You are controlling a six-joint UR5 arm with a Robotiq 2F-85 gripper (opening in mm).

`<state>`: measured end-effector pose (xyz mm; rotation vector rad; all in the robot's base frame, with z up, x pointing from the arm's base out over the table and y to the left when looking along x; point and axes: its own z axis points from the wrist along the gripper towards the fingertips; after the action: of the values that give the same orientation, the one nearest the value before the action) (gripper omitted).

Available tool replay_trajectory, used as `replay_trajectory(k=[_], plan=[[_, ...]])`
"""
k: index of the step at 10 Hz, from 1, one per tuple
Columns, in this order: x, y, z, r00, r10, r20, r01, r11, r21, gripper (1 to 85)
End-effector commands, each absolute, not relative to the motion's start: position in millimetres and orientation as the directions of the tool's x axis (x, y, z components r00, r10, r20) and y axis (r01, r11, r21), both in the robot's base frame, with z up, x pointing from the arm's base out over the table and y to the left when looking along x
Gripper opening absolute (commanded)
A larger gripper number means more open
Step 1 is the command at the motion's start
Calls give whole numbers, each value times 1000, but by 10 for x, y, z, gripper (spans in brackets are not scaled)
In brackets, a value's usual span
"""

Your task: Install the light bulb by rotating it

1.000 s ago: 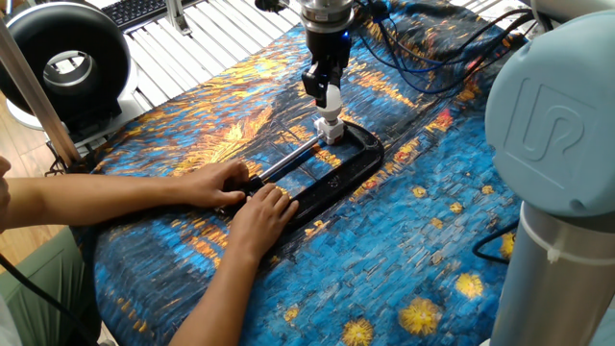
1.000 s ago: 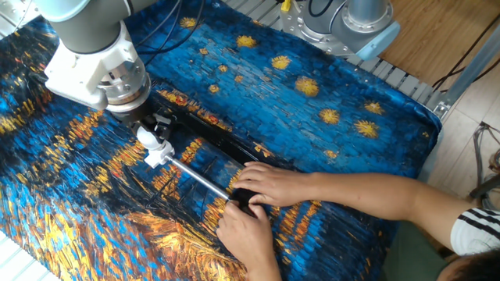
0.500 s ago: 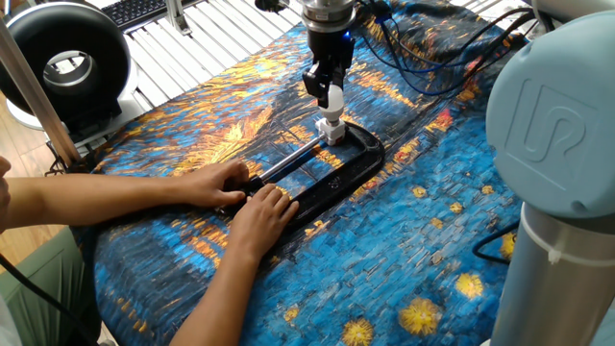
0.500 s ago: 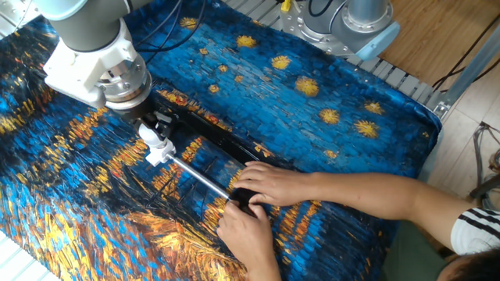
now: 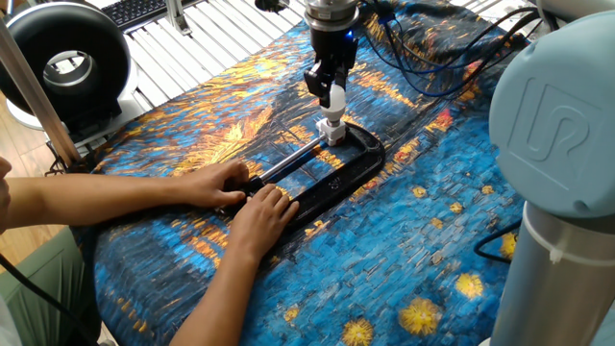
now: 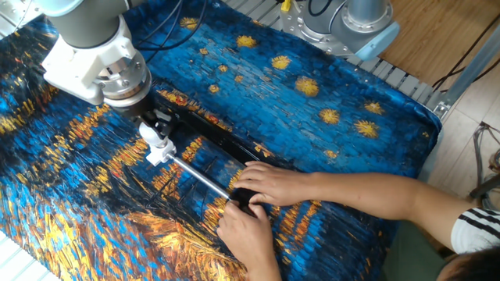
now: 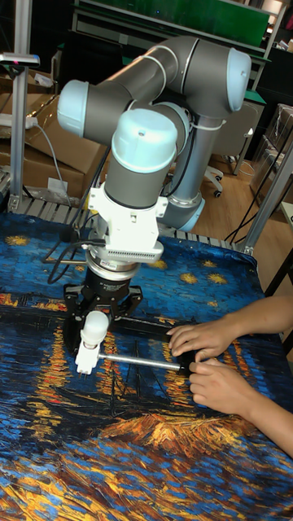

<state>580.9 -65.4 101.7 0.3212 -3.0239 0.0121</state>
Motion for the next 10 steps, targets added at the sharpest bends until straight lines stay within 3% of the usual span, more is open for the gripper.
replay_trajectory(k=[1,10], plan=[[5805,-636,1029,-977,-191,94,-190,982,19,70],[5885,-656,964,-988,-145,58,-144,989,25,70]])
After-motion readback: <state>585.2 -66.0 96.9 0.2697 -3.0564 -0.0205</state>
